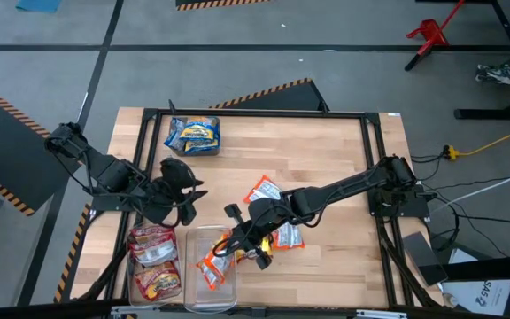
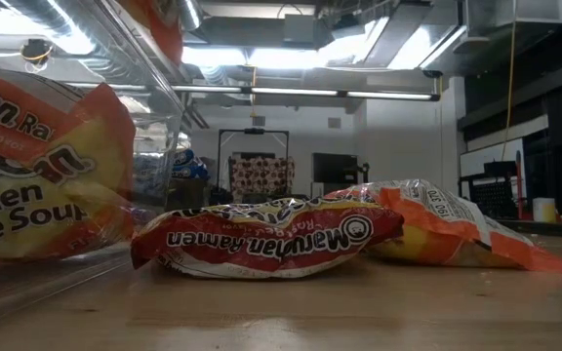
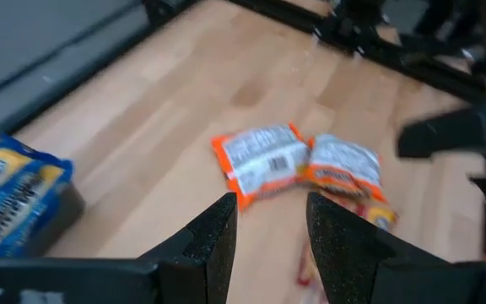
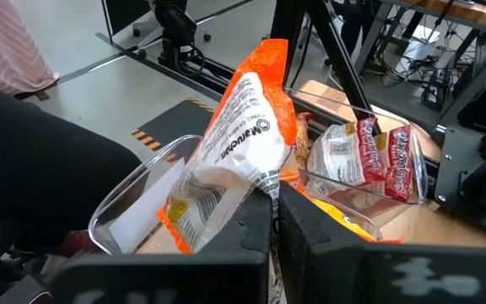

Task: Sort Maruchan noodles
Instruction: Put the orange noodle pack into the right transparent bin

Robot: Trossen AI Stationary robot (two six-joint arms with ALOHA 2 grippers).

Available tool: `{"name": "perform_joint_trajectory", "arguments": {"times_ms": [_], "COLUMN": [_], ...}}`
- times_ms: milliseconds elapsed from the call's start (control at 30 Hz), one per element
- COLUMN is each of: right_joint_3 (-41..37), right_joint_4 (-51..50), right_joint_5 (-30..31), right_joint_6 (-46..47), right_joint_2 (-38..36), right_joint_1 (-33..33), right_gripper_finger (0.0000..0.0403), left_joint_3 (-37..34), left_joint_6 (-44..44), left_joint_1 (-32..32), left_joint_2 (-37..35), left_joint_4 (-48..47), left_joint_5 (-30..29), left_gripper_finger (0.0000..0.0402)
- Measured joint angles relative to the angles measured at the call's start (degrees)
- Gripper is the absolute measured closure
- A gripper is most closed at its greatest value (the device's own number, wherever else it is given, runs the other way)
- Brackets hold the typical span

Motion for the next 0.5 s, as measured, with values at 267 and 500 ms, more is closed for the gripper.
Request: {"name": "perform_joint_trajectory", "arguments": {"times_ms": [267,500], "right_joint_3": [-0.02,-0.02], "right_joint_4": [-1.69,-1.37], "right_joint_5": [0.05,2.56], "right_joint_6": [-1.13,-2.99], "right_joint_2": [-0.02,-0.02], "right_joint_1": [0.01,-0.05], "right_gripper_finger": [0.0403,0.0403], "left_joint_3": [0.00,-0.04], "left_joint_6": [1.77,2.13], "left_joint_1": [-1.18,-3.10], "left_joint_2": [0.00,0.04], "left_joint_4": [0.10,2.49], "left_joint_5": [14.31,11.83], "left_gripper_finger": [0.0259,0.0253]}}
